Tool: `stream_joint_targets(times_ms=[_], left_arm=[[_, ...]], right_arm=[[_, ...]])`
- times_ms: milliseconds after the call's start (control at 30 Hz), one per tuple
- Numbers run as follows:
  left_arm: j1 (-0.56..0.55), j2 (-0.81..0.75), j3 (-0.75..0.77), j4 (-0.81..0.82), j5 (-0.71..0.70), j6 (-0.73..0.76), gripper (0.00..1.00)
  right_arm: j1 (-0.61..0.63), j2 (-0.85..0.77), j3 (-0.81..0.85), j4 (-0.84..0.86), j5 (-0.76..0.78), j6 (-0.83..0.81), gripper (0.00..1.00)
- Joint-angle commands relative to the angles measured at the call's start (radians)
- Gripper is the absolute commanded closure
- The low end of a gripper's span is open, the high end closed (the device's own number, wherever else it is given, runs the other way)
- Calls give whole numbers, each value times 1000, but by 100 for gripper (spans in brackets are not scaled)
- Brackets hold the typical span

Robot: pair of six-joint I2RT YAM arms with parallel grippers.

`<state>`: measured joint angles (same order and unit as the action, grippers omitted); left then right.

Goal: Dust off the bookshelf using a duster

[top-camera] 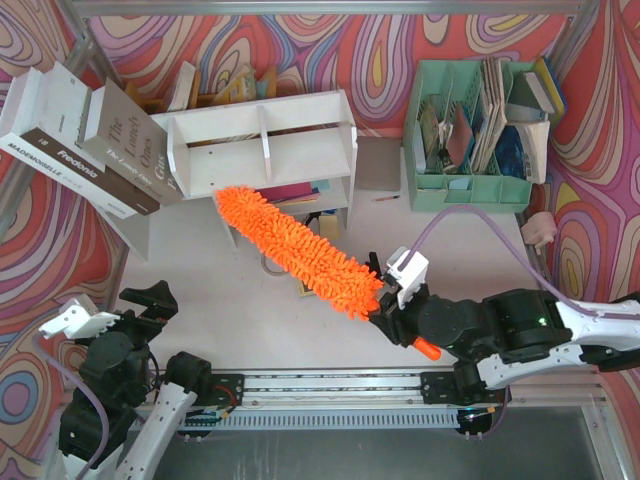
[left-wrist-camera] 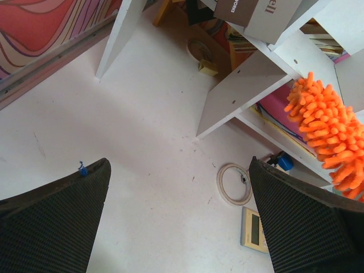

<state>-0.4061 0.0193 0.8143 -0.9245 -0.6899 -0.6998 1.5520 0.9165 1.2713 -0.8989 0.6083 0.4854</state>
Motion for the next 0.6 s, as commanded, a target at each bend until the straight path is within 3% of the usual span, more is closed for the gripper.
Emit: stream_joint_targets(times_ms=[0,300,567], left_arm=[[-5,-15,-4,4,-19,3,1],[-5,-15,-6,7,-19,5,2],[-5,-15,-4,7,-19,3,1]], right_arm=[[2,-63,82,75,92,-74,100],[2,-152,104,258,145,-163,100],[2,-108,103,253,448,-66,100]])
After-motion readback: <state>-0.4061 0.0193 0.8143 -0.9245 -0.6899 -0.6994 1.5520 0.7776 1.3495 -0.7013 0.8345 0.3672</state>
